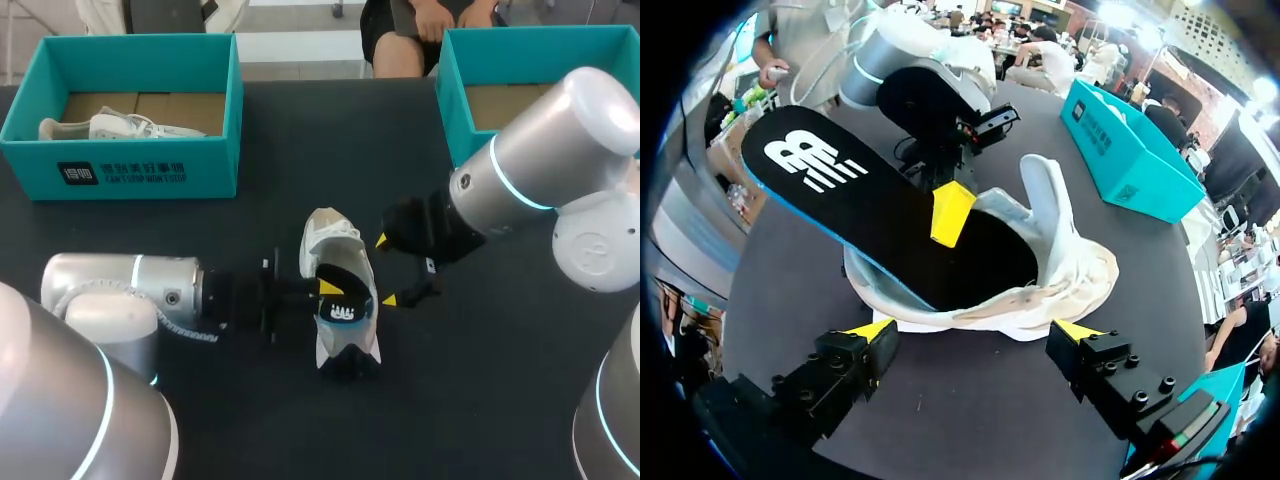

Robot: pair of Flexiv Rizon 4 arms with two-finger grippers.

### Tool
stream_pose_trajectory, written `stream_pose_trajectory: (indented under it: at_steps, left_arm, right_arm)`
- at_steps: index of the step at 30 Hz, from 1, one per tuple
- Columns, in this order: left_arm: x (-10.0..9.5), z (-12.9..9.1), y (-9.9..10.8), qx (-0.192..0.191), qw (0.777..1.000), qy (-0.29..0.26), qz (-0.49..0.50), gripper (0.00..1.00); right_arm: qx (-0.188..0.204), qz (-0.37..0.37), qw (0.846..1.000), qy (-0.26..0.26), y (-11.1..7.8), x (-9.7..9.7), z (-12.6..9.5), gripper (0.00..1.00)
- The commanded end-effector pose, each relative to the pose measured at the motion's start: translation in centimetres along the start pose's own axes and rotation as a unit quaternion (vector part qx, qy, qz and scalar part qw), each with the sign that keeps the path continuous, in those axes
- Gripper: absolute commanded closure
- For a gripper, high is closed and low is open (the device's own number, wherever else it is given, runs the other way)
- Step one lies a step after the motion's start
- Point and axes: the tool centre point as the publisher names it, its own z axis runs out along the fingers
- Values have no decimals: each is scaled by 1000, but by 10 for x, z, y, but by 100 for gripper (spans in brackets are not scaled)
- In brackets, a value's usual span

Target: Take the shoe out of the shoebox, open the shoe tongue, remove and reinsert the insole, then place the shoe into the shoebox

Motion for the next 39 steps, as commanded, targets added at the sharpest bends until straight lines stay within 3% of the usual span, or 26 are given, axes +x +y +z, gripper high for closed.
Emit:
stream_pose_trajectory:
  at_steps: [1,2,3,4,6,10,23,26,27,28,39]
  left_arm:
    - [2,7,2,2,1000,2,-2,100]
    - [2,6,-2,6,1000,-2,-3,100]
    - [2,5,-5,7,1000,-2,-3,93]
    - [2,4,-7,7,1000,-3,-4,75]
    - [2,1,-13,8,1000,-3,-3,59]
    - [3,-3,-25,11,1000,-4,5,55]
    - [4,-8,-52,20,999,-12,25,57]
    - [7,-5,-53,22,999,-10,26,69]
    - [8,-4,-53,22,999,-8,26,81]
    - [10,-3,-52,23,999,-7,25,100]
    - [13,-3,-19,13,1000,-13,25,100]
  right_arm:
    - [1,0,1000,-2,0,1,1,0]
    - [1,0,1000,-2,0,1,1,0]
    - [1,0,1000,-2,0,1,1,0]
    - [1,0,1000,-2,0,1,1,0]
    - [1,0,1000,-2,0,1,1,0]
    - [1,0,1000,-2,0,1,1,0]
    - [1,0,1000,-2,0,1,1,0]
    - [1,0,1000,-2,0,1,1,0]
    - [1,0,1000,-2,0,1,1,0]
    - [1,0,1000,-2,0,1,1,0]
    - [1,0,1000,-2,0,1,1,0]
